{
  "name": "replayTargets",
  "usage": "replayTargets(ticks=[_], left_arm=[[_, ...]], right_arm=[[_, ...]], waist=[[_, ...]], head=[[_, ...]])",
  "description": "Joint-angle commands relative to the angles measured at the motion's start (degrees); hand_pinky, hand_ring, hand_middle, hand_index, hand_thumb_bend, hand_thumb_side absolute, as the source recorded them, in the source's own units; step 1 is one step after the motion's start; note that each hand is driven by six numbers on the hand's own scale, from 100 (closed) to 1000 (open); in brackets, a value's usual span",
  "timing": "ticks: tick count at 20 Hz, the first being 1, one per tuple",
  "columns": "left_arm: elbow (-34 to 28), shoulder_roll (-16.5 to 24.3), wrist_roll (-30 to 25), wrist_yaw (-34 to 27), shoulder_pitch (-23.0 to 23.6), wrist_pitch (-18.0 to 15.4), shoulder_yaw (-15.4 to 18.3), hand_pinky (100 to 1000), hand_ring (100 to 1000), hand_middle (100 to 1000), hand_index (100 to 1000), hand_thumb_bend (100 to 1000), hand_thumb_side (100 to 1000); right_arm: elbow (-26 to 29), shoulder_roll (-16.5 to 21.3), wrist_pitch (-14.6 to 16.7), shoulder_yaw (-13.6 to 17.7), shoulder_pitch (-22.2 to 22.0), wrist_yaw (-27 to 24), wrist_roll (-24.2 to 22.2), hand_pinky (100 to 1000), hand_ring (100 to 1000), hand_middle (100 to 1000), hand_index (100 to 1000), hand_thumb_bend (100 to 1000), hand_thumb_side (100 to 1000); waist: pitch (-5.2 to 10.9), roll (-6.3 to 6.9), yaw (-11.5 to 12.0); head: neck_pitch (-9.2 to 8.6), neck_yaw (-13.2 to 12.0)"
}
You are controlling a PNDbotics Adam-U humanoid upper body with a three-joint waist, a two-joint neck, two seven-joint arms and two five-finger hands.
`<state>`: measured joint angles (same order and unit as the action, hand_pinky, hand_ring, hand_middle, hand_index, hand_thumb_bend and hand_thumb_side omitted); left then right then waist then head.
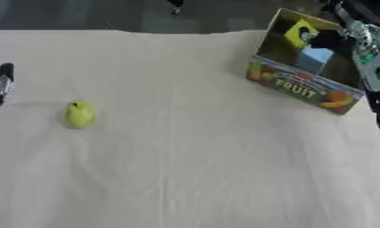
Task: Pick up the objects with one hand, pass them to the other hand, and then place them into the box on the other side of the table.
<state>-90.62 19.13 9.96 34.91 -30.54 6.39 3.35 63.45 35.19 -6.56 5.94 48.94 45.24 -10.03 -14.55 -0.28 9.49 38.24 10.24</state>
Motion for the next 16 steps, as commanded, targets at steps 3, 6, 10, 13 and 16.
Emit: replayTargets(ticks=[3,6,10,13,16], left_arm=[[-0.7,1.6,0.4,0.5,-1.1,0.4,1.2,744,699,613,789,437,278],[0.6,2.6,-1.1,0.9,-2.7,1.0,0.9,746,705,620,795,445,285],[5.8,4.9,-7.0,0.9,-7.7,1.6,-0.9,747,708,624,797,450,369],[12.8,7.5,-12.3,-0.7,-13.6,1.5,-3.9,756,724,643,808,454,359],[20.3,9.9,-18.3,-0.6,-19.3,1.1,-7.4,763,737,657,813,486,430]], right_arm=[[4.8,1.9,-2.5,1.8,1.1,-6.0,2.4,1000,1000,795,967,100,100],[10.3,1.0,-5.0,2.9,-0.2,-18.5,5.3,1000,1000,768,936,100,372],[18.3,0.5,-5.4,2.9,-3.2,-35.4,6.1,1000,1000,792,936,100,503],[23.6,-0.4,-6.3,3.2,-6.0,-42.3,8.0,1000,1000,786,926,100,516],[28.0,-1.2,-7.7,3.6,-8.5,-45.1,10.1,1000,1000,774,914,100,519]], waist=[[1.12,0.18,-0.1],[1.13,0.35,-0.1],[1.39,0.62,-0.1],[1.68,0.81,-0.2],[1.94,0.97,-0.4]], head=[[0.81,-1.8],[1.37,-3.7],[1.82,-5.1],[2.09,-6.0],[2.39,-7.1]])
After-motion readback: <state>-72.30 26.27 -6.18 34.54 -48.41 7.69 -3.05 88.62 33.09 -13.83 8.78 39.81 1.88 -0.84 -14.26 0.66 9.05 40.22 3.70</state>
